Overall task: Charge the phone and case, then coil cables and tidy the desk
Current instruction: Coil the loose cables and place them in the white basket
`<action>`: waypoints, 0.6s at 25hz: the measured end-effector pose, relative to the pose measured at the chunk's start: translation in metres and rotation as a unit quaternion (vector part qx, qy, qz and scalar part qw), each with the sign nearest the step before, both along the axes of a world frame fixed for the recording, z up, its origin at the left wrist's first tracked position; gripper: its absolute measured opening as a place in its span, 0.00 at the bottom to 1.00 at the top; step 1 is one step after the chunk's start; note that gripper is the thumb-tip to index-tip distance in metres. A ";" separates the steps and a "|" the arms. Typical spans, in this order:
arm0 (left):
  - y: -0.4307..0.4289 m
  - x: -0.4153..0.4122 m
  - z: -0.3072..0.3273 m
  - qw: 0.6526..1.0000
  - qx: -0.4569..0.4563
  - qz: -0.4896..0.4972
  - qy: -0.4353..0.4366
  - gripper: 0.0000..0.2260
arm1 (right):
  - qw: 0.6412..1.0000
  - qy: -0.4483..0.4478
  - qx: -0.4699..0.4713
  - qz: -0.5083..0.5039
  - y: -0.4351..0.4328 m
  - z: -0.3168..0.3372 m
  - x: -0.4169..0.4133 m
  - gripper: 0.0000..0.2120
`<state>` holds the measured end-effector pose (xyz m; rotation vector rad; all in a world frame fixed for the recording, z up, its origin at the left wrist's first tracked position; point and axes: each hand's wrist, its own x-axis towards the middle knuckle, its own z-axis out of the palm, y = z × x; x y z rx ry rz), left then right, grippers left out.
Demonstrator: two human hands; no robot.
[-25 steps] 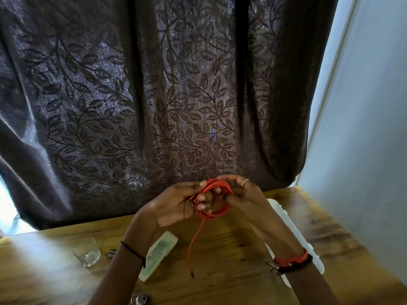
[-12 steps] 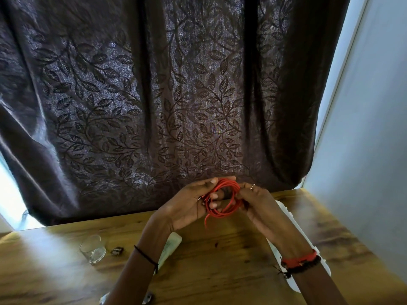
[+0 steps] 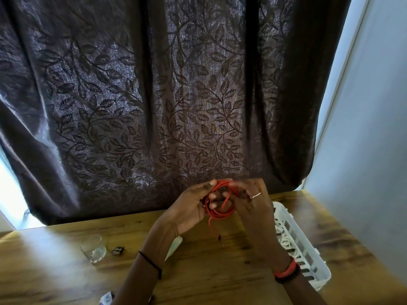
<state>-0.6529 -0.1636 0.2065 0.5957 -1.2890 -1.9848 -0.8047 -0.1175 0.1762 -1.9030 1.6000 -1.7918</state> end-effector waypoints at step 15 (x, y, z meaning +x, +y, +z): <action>0.003 0.018 -0.005 0.977 -0.131 0.047 -0.163 0.15 | 0.756 -0.439 0.378 0.305 0.006 0.035 -0.029 0.16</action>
